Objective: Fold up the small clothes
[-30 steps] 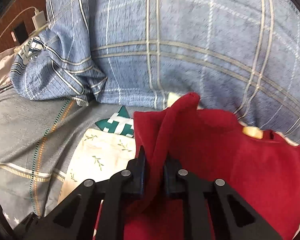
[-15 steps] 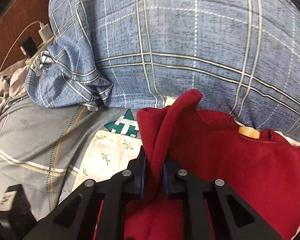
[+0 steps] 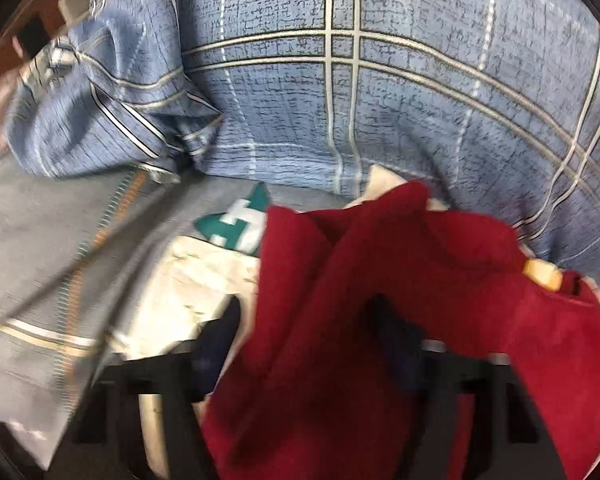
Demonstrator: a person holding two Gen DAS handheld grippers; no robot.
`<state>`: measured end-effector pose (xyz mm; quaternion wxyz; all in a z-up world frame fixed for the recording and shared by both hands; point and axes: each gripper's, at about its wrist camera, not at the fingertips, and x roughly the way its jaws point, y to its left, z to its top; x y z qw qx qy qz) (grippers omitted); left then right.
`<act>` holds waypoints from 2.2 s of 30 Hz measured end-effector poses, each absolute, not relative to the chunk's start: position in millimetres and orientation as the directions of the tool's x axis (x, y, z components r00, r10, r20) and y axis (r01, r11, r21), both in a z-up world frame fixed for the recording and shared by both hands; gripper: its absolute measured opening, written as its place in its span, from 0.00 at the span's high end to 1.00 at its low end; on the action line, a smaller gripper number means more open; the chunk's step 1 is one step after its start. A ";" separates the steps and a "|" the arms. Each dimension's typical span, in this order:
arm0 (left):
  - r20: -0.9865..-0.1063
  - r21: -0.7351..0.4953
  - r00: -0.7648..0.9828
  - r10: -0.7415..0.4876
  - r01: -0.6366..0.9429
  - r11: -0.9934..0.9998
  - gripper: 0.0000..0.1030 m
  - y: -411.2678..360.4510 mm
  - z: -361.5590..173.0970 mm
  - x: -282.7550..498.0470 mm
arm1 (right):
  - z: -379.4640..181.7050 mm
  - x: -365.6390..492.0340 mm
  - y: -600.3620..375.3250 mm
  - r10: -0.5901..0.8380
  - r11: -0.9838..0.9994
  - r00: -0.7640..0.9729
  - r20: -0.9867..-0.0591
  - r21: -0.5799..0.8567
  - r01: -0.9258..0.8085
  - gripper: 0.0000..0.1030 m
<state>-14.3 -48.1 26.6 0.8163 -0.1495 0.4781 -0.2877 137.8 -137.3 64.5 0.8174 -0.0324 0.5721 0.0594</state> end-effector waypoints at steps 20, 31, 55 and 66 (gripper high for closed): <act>-0.649 -0.359 0.414 -0.638 0.573 0.737 0.86 -154.8 115.4 -83.6 | 180.0 44.8 -306.7 0.239 0.968 0.556 -0.796 0.238 -0.075 0.86; -0.698 -0.330 0.285 -0.657 0.686 0.649 0.87 -273.8 107.1 -91.5 | 162.8 14.4 -423.4 0.133 0.968 0.578 -0.805 0.232 0.100 0.87; -0.796 -0.180 0.400 -0.455 0.562 0.808 0.46 -191.5 84.6 -105.0 | 126.9 -74.3 -409.2 0.066 0.973 0.526 -0.848 0.172 0.156 0.84; -0.766 -0.145 0.457 -0.453 0.563 0.814 0.46 -205.6 88.9 -116.5 | 139.4 -106.2 -448.3 0.125 0.929 0.600 -0.790 0.305 0.209 0.41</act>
